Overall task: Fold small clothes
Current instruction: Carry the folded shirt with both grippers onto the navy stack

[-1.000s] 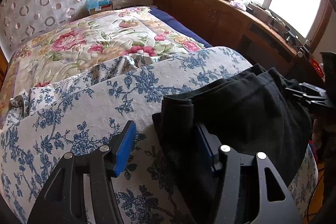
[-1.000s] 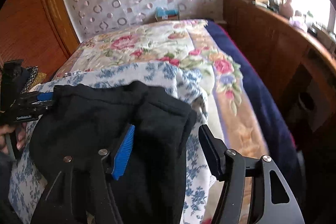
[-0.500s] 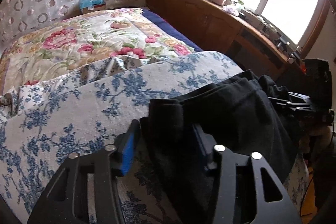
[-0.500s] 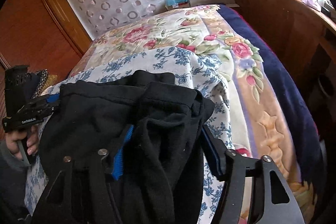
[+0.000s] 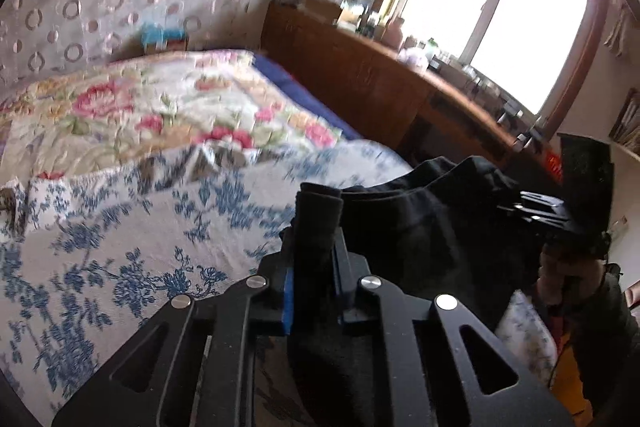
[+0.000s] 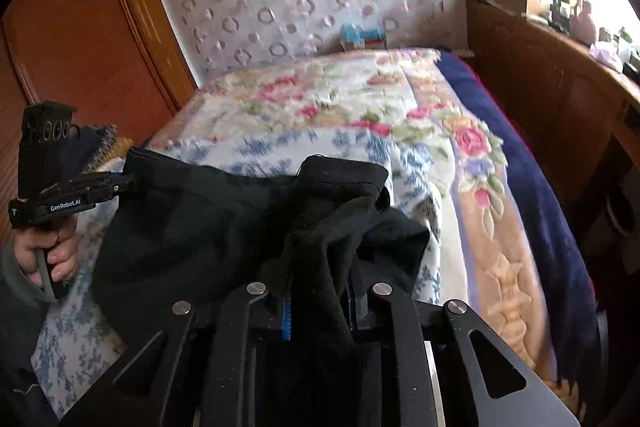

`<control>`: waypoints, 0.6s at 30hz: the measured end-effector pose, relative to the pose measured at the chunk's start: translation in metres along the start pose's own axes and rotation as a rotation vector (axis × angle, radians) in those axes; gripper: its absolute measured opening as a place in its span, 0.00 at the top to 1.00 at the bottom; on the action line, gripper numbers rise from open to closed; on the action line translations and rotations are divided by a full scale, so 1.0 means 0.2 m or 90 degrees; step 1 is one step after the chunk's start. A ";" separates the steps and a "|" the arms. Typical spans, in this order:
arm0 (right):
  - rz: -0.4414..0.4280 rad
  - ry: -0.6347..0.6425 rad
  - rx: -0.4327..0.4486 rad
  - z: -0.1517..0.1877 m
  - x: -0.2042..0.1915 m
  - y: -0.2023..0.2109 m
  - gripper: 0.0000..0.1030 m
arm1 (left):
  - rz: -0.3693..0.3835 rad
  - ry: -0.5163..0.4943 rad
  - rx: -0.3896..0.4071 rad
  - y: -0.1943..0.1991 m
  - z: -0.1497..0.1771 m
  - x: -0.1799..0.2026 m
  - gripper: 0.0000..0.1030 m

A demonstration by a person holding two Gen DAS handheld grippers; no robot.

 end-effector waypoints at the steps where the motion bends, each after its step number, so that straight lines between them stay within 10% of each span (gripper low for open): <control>1: 0.001 0.003 0.013 0.00 -0.01 0.03 0.82 | 0.002 -0.007 0.012 0.04 -0.01 0.03 0.85; 18: -0.057 0.120 0.146 -0.13 -0.53 0.25 0.83 | -0.140 -0.047 0.152 0.85 -0.10 -0.08 0.86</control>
Point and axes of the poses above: each gripper's, at about its wrist camera, not at the fingertips, and y roughly against the way its jaws point, x to its right, z to its underside, the point moved 9 cm from there along -y, roughly the way its jaws point, and after that the axes turned 11 degrees about z, right-handed, at the moved point
